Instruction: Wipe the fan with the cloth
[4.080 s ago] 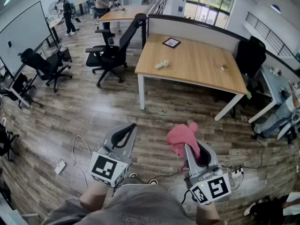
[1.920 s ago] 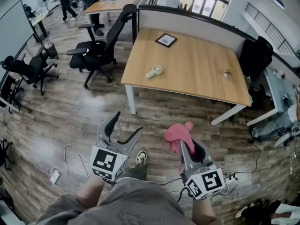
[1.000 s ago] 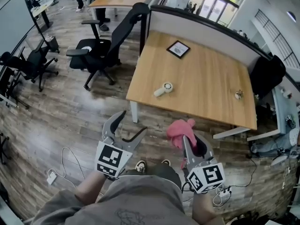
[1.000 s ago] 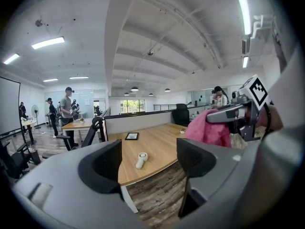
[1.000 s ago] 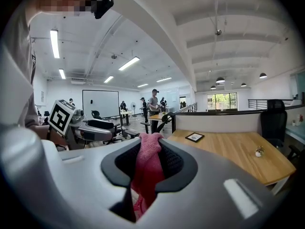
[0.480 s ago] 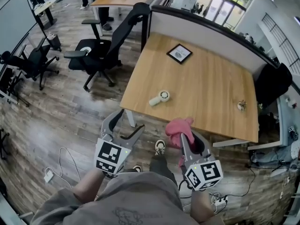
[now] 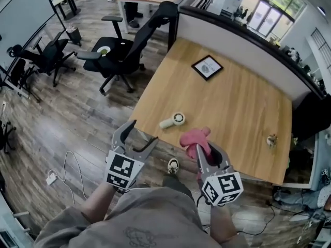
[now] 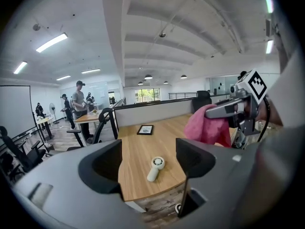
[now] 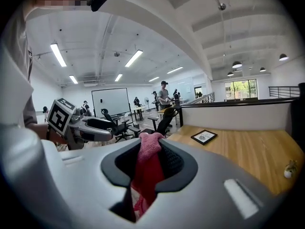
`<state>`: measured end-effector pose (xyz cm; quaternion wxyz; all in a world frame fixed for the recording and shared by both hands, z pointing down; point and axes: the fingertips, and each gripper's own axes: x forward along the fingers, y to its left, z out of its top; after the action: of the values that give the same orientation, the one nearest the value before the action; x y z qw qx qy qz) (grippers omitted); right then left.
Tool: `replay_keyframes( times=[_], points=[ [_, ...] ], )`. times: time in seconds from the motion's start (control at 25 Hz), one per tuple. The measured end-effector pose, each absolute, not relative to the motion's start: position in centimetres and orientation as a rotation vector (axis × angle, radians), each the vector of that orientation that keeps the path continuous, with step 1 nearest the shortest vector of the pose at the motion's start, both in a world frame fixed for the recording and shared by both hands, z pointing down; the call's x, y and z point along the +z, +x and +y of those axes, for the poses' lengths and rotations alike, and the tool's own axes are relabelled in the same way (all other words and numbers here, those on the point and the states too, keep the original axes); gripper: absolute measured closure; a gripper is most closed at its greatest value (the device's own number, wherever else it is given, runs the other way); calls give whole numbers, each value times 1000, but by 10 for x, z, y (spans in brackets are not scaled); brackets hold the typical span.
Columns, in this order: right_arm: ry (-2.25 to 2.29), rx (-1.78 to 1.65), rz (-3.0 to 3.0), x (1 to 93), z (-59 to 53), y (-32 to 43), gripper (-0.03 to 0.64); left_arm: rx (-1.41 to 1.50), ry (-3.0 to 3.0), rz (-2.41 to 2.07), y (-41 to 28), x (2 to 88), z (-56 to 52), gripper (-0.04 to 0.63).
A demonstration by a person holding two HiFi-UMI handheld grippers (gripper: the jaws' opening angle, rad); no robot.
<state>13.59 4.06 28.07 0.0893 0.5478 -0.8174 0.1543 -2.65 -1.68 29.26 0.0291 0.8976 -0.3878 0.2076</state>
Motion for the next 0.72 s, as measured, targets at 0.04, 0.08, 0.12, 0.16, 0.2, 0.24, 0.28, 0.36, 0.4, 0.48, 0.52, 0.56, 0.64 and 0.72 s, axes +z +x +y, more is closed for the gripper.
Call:
replay_keyframes(
  times=[0.04, 0.08, 0.12, 0.16, 0.2, 0.24, 0.28, 0.36, 0.4, 0.48, 0.52, 0.56, 0.64, 0.72],
  points=[
    [1603, 464, -2440, 283, 32, 141, 541, 651, 2753, -1211, -23, 295, -22, 245],
    [1575, 468, -2450, 285, 25, 145, 541, 662, 2737, -1222, -19, 297, -26, 245],
    [1547, 471, -2460, 287, 18, 148, 541, 672, 2723, -1233, -15, 299, -30, 245],
    [1521, 476, -2470, 289, 11, 151, 541, 681, 2709, -1246, -11, 301, -33, 245],
    [1497, 481, -2478, 291, 4, 154, 541, 688, 2697, -1260, -8, 302, -37, 245],
    [1476, 485, -2487, 293, -2, 156, 541, 694, 2686, -1274, -5, 302, -40, 245],
    [1456, 488, -2496, 295, -8, 158, 541, 701, 2675, -1288, -2, 303, -44, 245],
    [1417, 494, -2515, 298, -18, 161, 541, 723, 2653, -1309, 2, 307, -49, 245],
    [1398, 496, -2524, 300, -21, 162, 541, 738, 2641, -1317, 4, 310, -51, 245],
    [1364, 496, -2536, 304, -28, 165, 541, 765, 2621, -1331, 7, 315, -55, 245],
    [1352, 496, -2538, 305, -31, 167, 541, 770, 2613, -1335, 9, 317, -57, 245],
    [1343, 496, -2539, 306, -34, 169, 541, 771, 2606, -1337, 11, 318, -57, 239],
    [1334, 501, -2540, 308, -38, 173, 541, 769, 2599, -1339, 13, 318, -58, 239],
    [1335, 504, -2538, 310, -41, 175, 541, 769, 2599, -1338, 14, 319, -59, 239]
  ],
)
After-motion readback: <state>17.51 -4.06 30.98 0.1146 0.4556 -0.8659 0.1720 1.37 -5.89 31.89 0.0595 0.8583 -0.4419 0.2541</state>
